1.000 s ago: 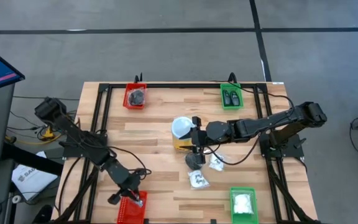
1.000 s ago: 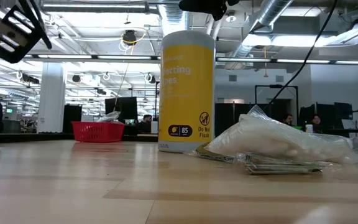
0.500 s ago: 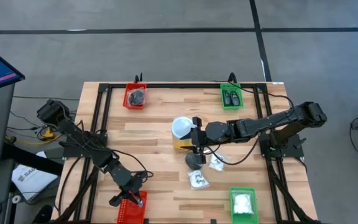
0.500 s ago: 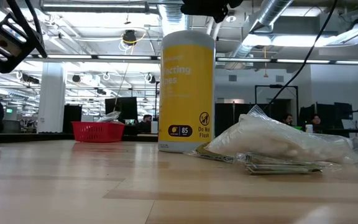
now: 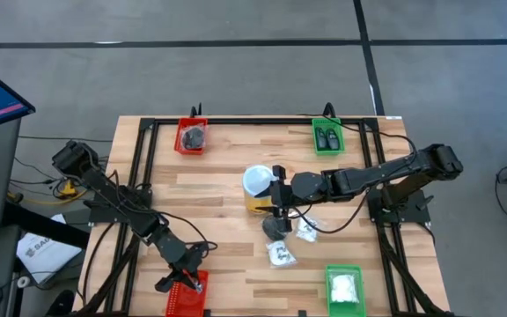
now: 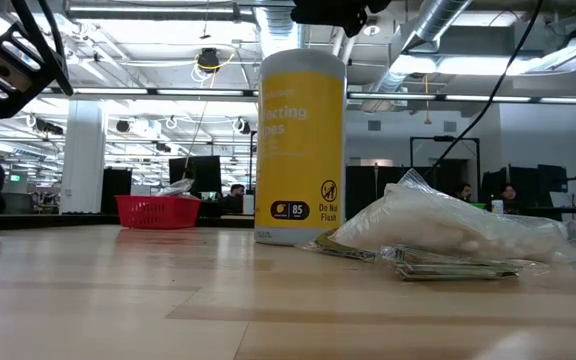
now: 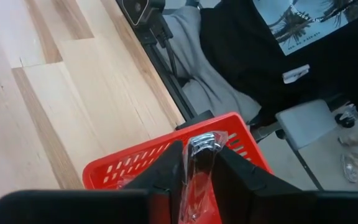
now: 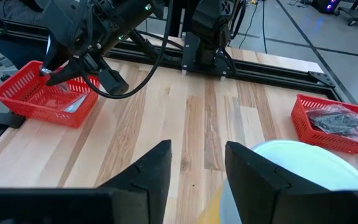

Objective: Pick & Place Travel size toiletries
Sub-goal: Put the nail cutter into the bottom orange bin, then put the white cotton pack into the bottom green bin

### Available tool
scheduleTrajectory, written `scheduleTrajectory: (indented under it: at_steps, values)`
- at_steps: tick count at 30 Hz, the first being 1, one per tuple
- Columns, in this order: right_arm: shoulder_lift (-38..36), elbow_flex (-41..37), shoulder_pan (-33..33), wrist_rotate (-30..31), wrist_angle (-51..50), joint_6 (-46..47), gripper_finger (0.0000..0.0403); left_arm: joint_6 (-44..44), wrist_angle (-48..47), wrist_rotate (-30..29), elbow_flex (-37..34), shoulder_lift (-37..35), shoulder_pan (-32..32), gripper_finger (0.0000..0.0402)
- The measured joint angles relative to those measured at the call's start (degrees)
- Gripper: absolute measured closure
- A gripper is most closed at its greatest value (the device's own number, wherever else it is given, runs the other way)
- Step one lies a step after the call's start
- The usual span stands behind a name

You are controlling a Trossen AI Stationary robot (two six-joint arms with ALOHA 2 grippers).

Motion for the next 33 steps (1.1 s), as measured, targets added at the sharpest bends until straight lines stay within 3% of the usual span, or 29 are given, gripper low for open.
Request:
scheduleTrajectory:
  at_steps: [23, 33]
  values:
    - [0.0, 0.0, 0.03, 0.04, 0.0, -0.34, 0.0259, -2.14, 0.61, -1.3, 0.0, -0.04, 0.06, 0.0318]
    - [0.0, -0.02, 0.15, 0.04, -3.21, -0.06, 0.0266, 3.75, 1.03, -1.32, 0.0, -0.56, 4.04, 0.0318]
